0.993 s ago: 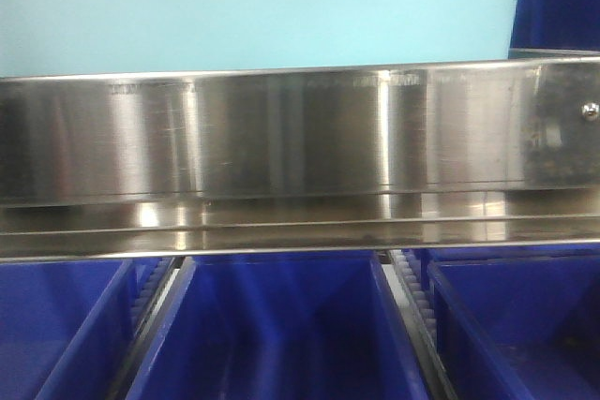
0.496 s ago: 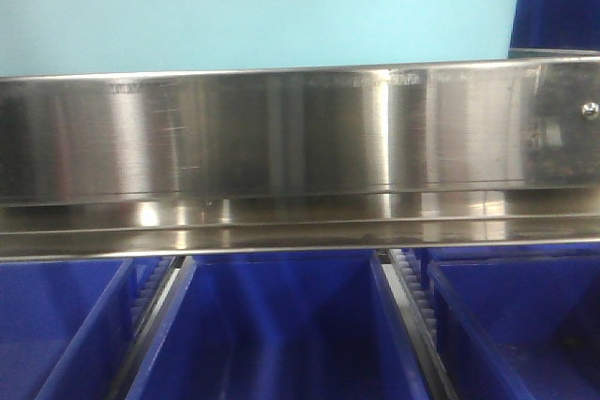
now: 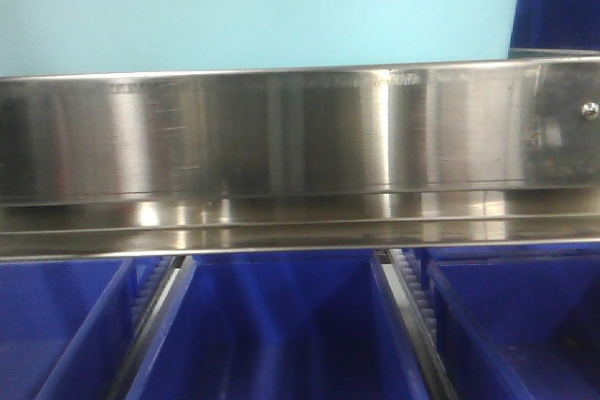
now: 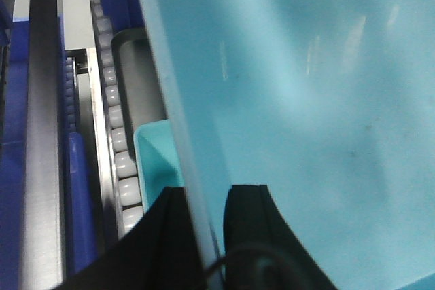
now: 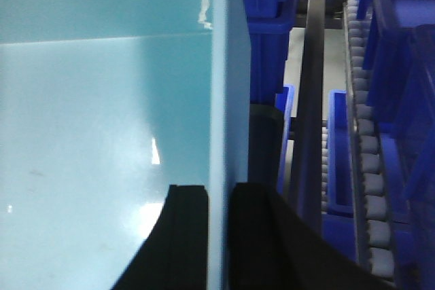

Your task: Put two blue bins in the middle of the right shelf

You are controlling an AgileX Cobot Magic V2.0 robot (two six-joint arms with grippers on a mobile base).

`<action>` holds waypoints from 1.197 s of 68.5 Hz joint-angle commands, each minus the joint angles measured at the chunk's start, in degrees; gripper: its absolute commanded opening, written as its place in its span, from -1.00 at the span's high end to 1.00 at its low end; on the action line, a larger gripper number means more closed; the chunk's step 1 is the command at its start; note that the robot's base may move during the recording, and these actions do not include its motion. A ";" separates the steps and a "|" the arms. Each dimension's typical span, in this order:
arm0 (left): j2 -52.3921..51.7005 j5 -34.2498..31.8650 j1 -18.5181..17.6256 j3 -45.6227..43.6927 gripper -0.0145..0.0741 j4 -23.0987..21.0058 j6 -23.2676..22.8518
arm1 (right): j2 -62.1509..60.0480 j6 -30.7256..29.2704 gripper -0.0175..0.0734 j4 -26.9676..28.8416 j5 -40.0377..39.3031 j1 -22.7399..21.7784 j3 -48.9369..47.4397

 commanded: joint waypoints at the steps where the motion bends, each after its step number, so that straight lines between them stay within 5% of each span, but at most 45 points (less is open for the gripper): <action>1: -0.81 -0.58 0.05 -0.74 0.92 0.38 1.29 | -0.95 0.13 0.95 4.84 -1.81 -0.03 -0.72; 21: -2.85 -0.58 0.19 -0.74 0.92 1.23 4.01 | -0.95 4.11 0.95 6.74 7.69 -0.03 -0.46; 82: -2.99 -0.58 0.19 12.53 0.92 4.69 4.12 | -0.95 5.95 0.95 0.87 4.33 0.62 10.29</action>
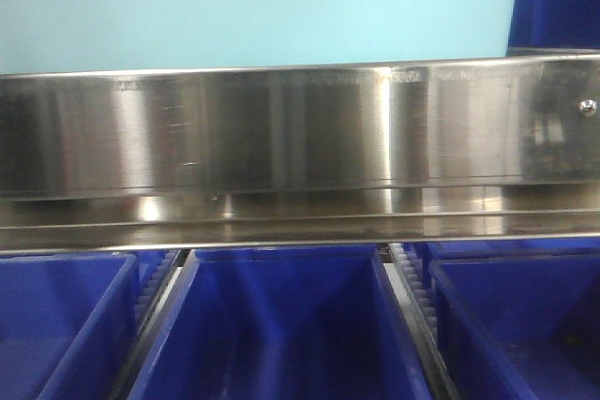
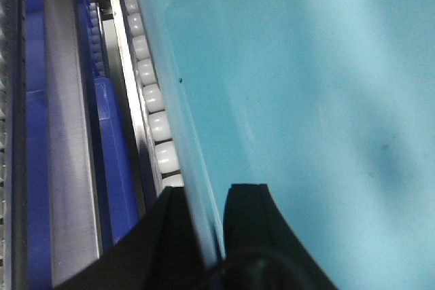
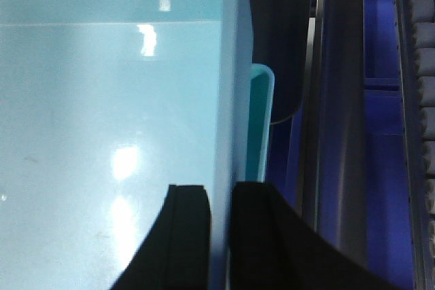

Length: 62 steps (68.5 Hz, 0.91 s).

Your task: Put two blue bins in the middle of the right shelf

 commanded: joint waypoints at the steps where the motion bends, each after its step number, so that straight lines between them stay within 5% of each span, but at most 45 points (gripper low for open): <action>1: -0.92 0.44 0.19 0.80 0.92 0.56 1.17 | -0.95 -0.02 0.95 -1.62 -1.47 -0.11 -0.22; 9: -0.92 0.44 0.19 0.82 0.88 0.56 1.17 | -0.95 -0.02 0.95 -1.62 -1.06 -0.11 -0.22; 20: -0.92 0.44 0.19 0.82 0.35 0.56 1.17 | -0.95 -0.02 0.86 -1.62 1.05 -0.11 -0.22; 25: -1.00 0.44 0.19 0.82 0.02 0.56 1.17 | -0.95 -0.02 0.60 -1.62 1.17 -0.11 -0.22; 37: -2.42 0.44 0.19 0.82 -0.58 0.56 1.17 | -1.71 -0.02 -0.43 -1.62 1.17 -0.11 -0.22; 41: -3.22 0.44 0.19 0.82 -0.64 0.56 1.17 | -2.22 -0.02 -0.66 -1.62 1.17 -0.11 -0.22; 62: -8.27 0.44 0.19 0.93 -0.57 0.56 0.94 | -4.95 -1.83 -0.61 -1.62 5.50 -0.11 -0.22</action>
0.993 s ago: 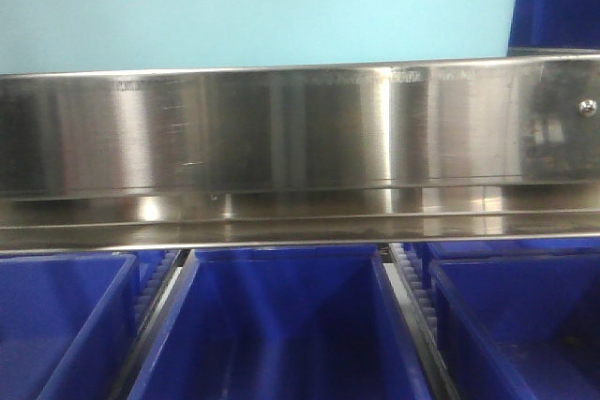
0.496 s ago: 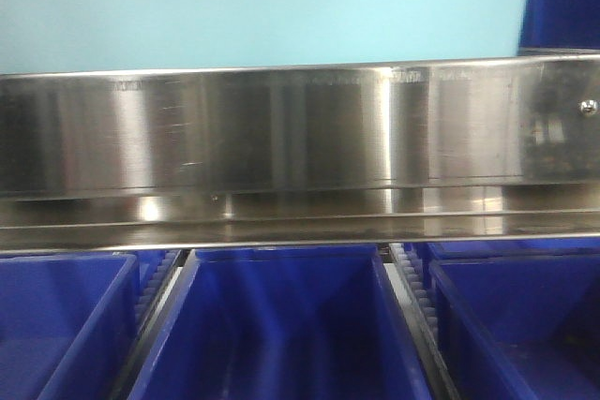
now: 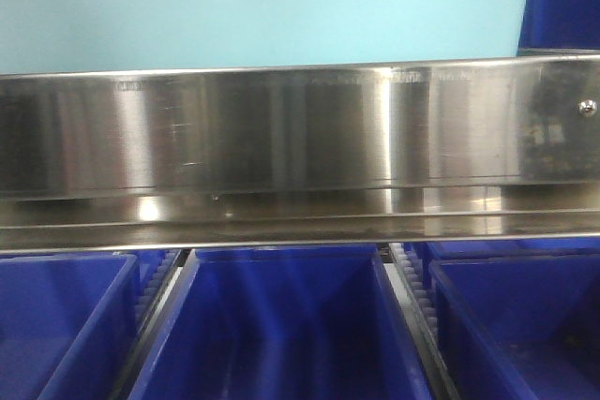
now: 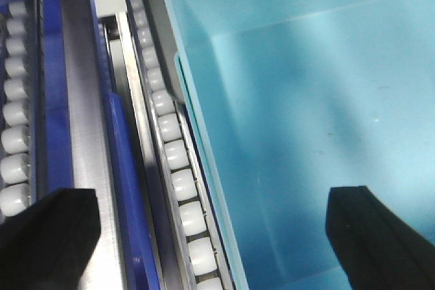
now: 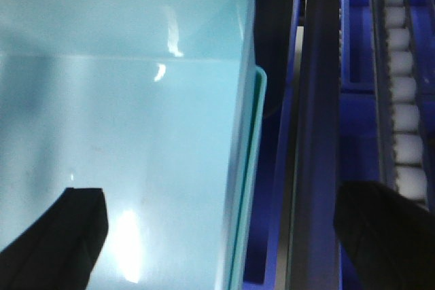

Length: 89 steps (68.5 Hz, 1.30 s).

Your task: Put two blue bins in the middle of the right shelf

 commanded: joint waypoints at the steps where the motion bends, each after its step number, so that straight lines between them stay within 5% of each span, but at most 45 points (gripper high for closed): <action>1: -1.70 -0.33 0.19 0.26 -0.56 0.00 -0.06 | -1.13 -1.61 -0.61 -0.64 1.90 -0.12 -0.22; 13: -3.46 -2.67 0.19 6.97 -0.48 -1.12 -0.06 | -1.23 -3.10 -0.61 -0.64 1.90 0.51 2.07; 32: -3.69 -18.54 0.32 22.01 -0.45 -6.91 -0.06 | -1.23 -3.10 -0.61 -0.64 -6.30 1.62 15.16; 59: 1.79 -18.59 0.32 25.36 -0.45 -8.57 -0.06 | 0.63 -3.10 -0.58 -0.54 -14.99 1.62 24.45; 71: 2.10 -18.15 0.32 25.36 -0.30 -8.57 -0.06 | 0.61 -3.10 0.01 0.99 -14.72 1.62 24.45; 74: 2.10 -17.67 0.32 25.36 -0.08 -8.57 -0.17 | 0.61 -3.10 0.38 1.59 -14.30 1.62 24.45; 82: 2.10 -16.55 0.32 25.36 0.46 -8.57 -0.17 | 0.61 -3.10 0.96 3.18 -13.92 1.62 24.45; 89: 2.10 -15.90 0.32 25.36 0.92 -8.57 -0.17 | 0.61 -3.10 0.95 3.75 -13.92 1.62 24.45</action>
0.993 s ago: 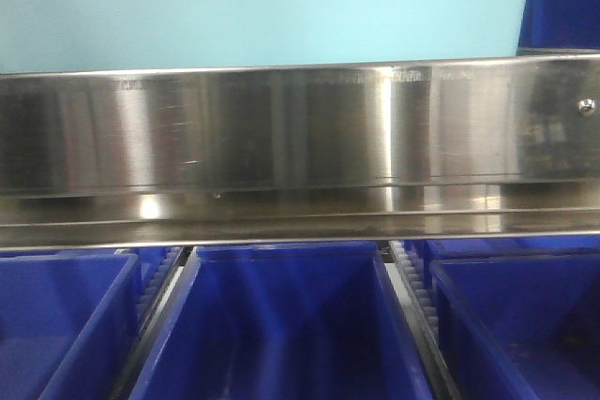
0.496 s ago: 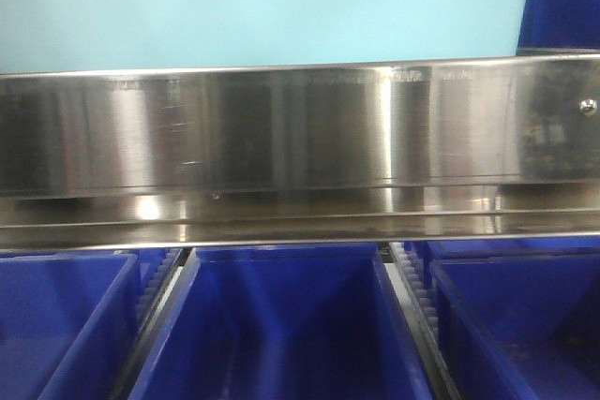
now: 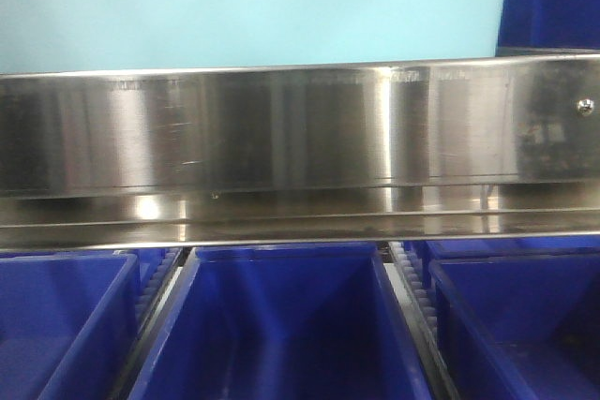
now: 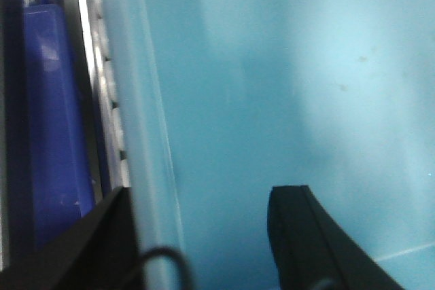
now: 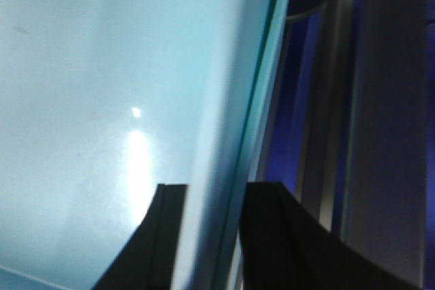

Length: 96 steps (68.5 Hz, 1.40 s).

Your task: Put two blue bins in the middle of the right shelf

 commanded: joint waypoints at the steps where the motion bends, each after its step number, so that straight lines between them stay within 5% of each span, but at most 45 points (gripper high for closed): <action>1: -0.09 1.61 0.28 -0.03 0.92 -0.16 1.15 | 0.86 -0.45 0.95 -0.06 1.16 -0.08 0.98; 44: -6.02 1.16 0.28 -5.57 0.92 -0.25 1.15 | -5.52 -0.45 0.95 0.16 -2.88 -0.08 -0.64; 77: -12.42 -2.98 0.28 -16.47 0.92 -2.97 1.15 | -7.04 -0.45 0.95 0.16 -0.56 -0.08 -21.49; 96: -13.25 -4.32 0.28 -16.72 0.92 -2.97 1.15 | -7.04 -0.45 0.95 0.16 -0.30 -0.08 -22.58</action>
